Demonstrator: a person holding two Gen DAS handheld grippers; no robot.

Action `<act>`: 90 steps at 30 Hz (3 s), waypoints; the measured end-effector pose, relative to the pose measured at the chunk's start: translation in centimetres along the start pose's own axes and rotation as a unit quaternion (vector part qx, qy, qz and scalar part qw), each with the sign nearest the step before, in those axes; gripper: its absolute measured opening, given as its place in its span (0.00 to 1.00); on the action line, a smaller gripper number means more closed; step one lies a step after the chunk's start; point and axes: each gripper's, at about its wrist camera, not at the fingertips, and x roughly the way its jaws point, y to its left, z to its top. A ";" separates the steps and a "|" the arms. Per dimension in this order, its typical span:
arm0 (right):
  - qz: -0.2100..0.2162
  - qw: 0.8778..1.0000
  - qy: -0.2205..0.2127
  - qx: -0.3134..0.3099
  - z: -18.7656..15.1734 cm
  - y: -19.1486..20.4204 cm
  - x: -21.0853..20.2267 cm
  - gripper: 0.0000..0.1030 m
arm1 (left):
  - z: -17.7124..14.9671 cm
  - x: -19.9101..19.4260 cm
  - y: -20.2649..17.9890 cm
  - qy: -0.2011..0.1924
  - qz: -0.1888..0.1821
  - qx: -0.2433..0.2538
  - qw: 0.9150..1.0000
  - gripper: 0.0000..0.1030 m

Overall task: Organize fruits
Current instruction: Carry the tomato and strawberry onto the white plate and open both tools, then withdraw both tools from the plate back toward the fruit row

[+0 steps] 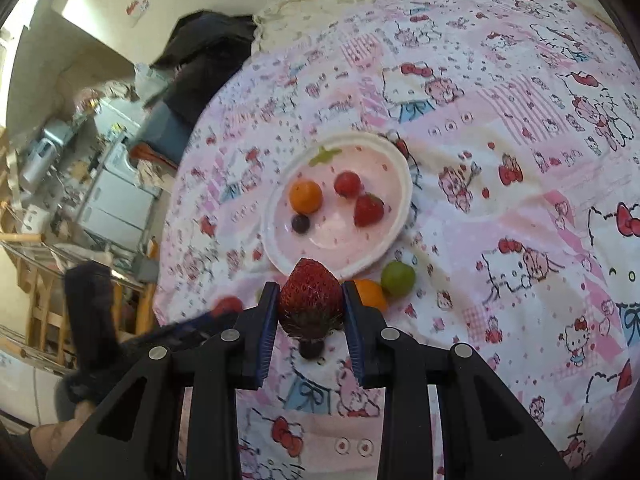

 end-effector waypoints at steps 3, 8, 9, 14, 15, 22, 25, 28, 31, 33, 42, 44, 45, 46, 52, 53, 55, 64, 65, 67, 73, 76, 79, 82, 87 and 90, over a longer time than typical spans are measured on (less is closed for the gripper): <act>0.012 1.000 -0.011 0.002 1.3 0.1 -0.4 0.32 | 3.0 -1.7 -0.1 -0.041 0.013 0.016 0.999 0.23; 0.020 0.999 -0.023 0.010 4.2 -0.5 0.4 0.32 | 6.0 -0.7 -0.2 -0.046 0.039 0.043 0.997 0.24; 0.019 0.999 -0.023 0.013 4.8 -0.6 0.7 0.32 | 6.1 -0.2 -0.3 -0.043 0.042 0.047 0.997 0.24; 0.001 1.000 -0.012 -0.001 7.5 -1.1 3.2 0.32 | 6.5 3.5 -0.8 -0.023 0.052 0.063 0.996 0.24; -0.004 1.000 -0.006 -0.003 8.0 -1.4 4.1 0.32 | 6.4 4.1 -1.0 -0.018 0.052 0.065 0.996 0.24; -0.038 0.999 0.033 -0.014 10.0 -3.1 9.4 0.32 | 5.4 8.6 -1.8 0.019 0.057 0.077 0.995 0.24; -0.051 0.997 0.050 -0.011 10.3 -3.9 11.2 0.32 | 4.7 9.9 -1.9 0.027 0.064 0.087 0.994 0.24; -0.064 0.996 0.062 -0.005 10.2 -4.8 12.1 0.32 | 4.2 11.1 -2.1 0.043 0.056 0.091 0.993 0.24; -0.066 0.995 0.069 0.007 10.0 -5.8 12.4 0.32 | 4.1 11.6 -2.2 0.048 0.051 0.095 0.993 0.25; -0.066 0.995 0.072 0.013 9.9 -6.1 12.4 0.32 | 4.1 11.7 -2.1 0.049 0.048 0.089 0.994 0.25; -0.063 0.995 0.067 0.033 10.1 -6.6 12.3 0.35 | 3.8 11.8 -2.5 0.054 0.062 0.104 0.991 0.27; -0.060 0.996 0.063 0.029 10.3 -6.3 12.0 0.35 | 3.7 12.0 -2.6 0.068 0.059 0.100 0.991 0.52; -0.060 0.996 0.062 0.028 10.4 -6.1 11.9 0.40 | 3.7 11.8 -2.6 0.066 0.054 0.099 0.991 0.57; -0.060 0.996 0.060 0.028 10.4 -6.0 11.8 0.47 | 3.7 11.6 -2.7 0.060 0.047 0.099 0.992 0.61; -0.070 0.996 0.046 0.003 10.7 -4.6 11.1 0.70 | 4.0 10.6 -2.9 0.044 0.038 0.102 0.993 0.61; -0.070 0.997 0.044 0.001 10.8 -4.5 11.0 0.70 | 4.0 10.5 -2.8 0.042 0.039 0.098 0.994 0.61; -0.071 0.997 0.042 -0.004 10.9 -4.1 10.8 0.70 | 4.1 10.4 -2.7 0.044 0.044 0.094 0.994 0.61; -0.067 0.997 0.029 -0.027 10.2 -2.3 9.1 0.70 | 4.1 8.2 -2.0 0.020 0.082 0.087 0.993 0.61; -0.067 0.997 0.028 -0.024 10.0 -2.3 8.9 0.70 | 4.1 7.9 -1.9 0.015 0.086 0.084 0.993 0.61; -0.065 0.997 0.023 -0.017 9.7 -2.2 8.2 0.70 | 4.2 7.5 -1.8 0.010 0.085 0.078 0.993 0.61; -0.067 0.998 -0.001 -0.017 8.9 -1.4 5.4 0.70 | 4.1 5.4 -2.5 -0.012 0.080 0.075 0.994 0.61; -0.065 0.998 -0.010 -0.010 8.1 -1.3 4.0 0.70 | 3.8 4.3 -2.7 -0.021 0.079 0.078 0.994 0.61; -0.067 0.998 -0.010 -0.007 7.2 -1.5 3.0 0.70 | 3.4 2.9 -2.6 -0.026 0.073 0.075 0.994 0.61; -0.067 0.998 -0.014 0.001 6.4 -1.7 2.0 0.70 | 3.0 1.6 -2.4 -0.038 0.080 0.080 0.993 0.61; -0.054 0.998 -0.028 0.026 5.2 -2.0 0.2 0.70 | 2.5 0.1 -1.5 -0.047 0.094 0.067 0.992 0.61; -0.053 0.998 -0.028 0.028 4.1 -1.9 -0.5 0.70 | 1.8 -0.7 -1.3 -0.052 0.097 0.056 0.992 0.61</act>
